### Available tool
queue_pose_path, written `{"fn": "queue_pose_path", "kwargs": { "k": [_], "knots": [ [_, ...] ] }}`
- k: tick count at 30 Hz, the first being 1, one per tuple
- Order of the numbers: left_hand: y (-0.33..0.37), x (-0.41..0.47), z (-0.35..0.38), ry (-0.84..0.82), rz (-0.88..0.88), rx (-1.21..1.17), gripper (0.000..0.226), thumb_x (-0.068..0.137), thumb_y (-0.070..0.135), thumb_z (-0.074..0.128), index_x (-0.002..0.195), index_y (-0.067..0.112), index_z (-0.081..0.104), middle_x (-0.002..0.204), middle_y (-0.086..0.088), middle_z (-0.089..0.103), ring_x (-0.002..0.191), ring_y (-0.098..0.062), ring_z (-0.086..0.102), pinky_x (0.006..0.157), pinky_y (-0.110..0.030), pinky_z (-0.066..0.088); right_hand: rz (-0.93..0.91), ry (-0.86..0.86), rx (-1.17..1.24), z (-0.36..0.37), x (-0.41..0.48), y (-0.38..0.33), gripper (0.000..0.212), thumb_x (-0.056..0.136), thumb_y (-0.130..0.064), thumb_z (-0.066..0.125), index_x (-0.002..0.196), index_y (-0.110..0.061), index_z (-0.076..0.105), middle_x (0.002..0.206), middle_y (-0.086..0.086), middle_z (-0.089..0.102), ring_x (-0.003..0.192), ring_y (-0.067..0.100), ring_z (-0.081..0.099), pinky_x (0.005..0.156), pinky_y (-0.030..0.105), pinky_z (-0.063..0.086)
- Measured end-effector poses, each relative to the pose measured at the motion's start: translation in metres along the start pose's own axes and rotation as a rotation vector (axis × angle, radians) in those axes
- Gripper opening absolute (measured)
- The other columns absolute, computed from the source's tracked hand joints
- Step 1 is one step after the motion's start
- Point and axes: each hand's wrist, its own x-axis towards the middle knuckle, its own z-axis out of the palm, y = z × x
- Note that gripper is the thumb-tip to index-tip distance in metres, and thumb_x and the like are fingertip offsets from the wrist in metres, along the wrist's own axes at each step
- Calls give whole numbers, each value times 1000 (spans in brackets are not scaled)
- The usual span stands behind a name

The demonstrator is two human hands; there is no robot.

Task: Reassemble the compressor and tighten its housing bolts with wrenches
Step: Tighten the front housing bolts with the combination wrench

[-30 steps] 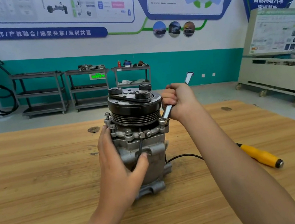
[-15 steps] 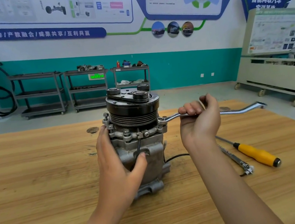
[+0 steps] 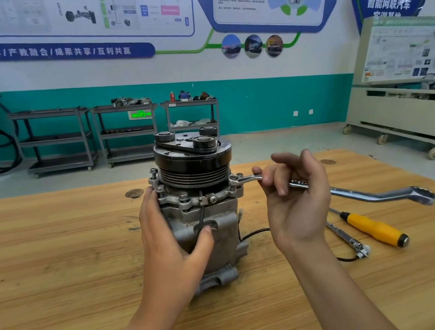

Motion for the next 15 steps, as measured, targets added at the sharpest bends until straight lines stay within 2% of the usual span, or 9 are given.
{"fn": "queue_pose_path", "kwargs": {
  "k": [3,5,7,9,11,13,14,15],
  "knots": [
    [0,0,0,-1,-15,1,86,75,25,67,137,39,9,150,7,20,139,-10,19,113,-34,21,-102,-64,-200,0,-13,3,44,89,-33,40,63,-22,74,47,-10,50,57,10,50,72,22,46],
    [0,1,1,6,-15,8,88,76,20,70,138,36,10,150,3,21,140,-12,19,114,-38,22,-194,-82,-357,5,-22,9,41,87,-36,42,62,-25,73,55,-11,58,60,4,52,69,16,44],
    [-1,1,1,7,-19,9,89,76,16,71,143,28,15,150,-1,23,140,-15,21,115,-44,23,-323,-126,-497,14,-28,14,36,88,-29,41,64,-25,68,61,-12,60,62,-3,52,67,10,42],
    [-2,0,0,-10,-30,14,90,76,18,73,145,20,17,150,-5,24,140,-19,23,113,-49,27,-464,-181,-635,22,-32,21,34,90,-21,44,63,-16,63,62,-5,57,63,0,51,64,13,41],
    [2,1,-1,-29,-44,2,91,77,42,72,146,23,15,150,-3,23,138,-21,26,111,-50,29,-574,-202,-760,30,-36,29,42,92,-20,47,56,-3,59,57,5,53,60,14,49,61,29,43],
    [11,3,0,4,-127,-40,104,68,83,47,144,16,22,148,-9,28,134,-25,32,110,-47,32,-660,-184,-883,38,-38,39,44,94,-23,48,59,1,61,56,7,50,60,19,45,60,37,41],
    [12,5,0,15,-159,-55,112,65,91,36,140,8,29,144,-15,33,131,-30,36,107,-48,35,-692,-174,-941,42,-39,44,41,93,-23,49,63,0,64,57,6,51,61,19,45,62,37,41],
    [11,7,0,9,-156,-56,106,70,86,37,135,2,35,141,-20,37,128,-36,39,104,-52,37,-716,-166,-995,47,-39,49,36,93,-22,50,67,-2,66,59,5,52,63,18,46,65,36,41]
  ]
}}
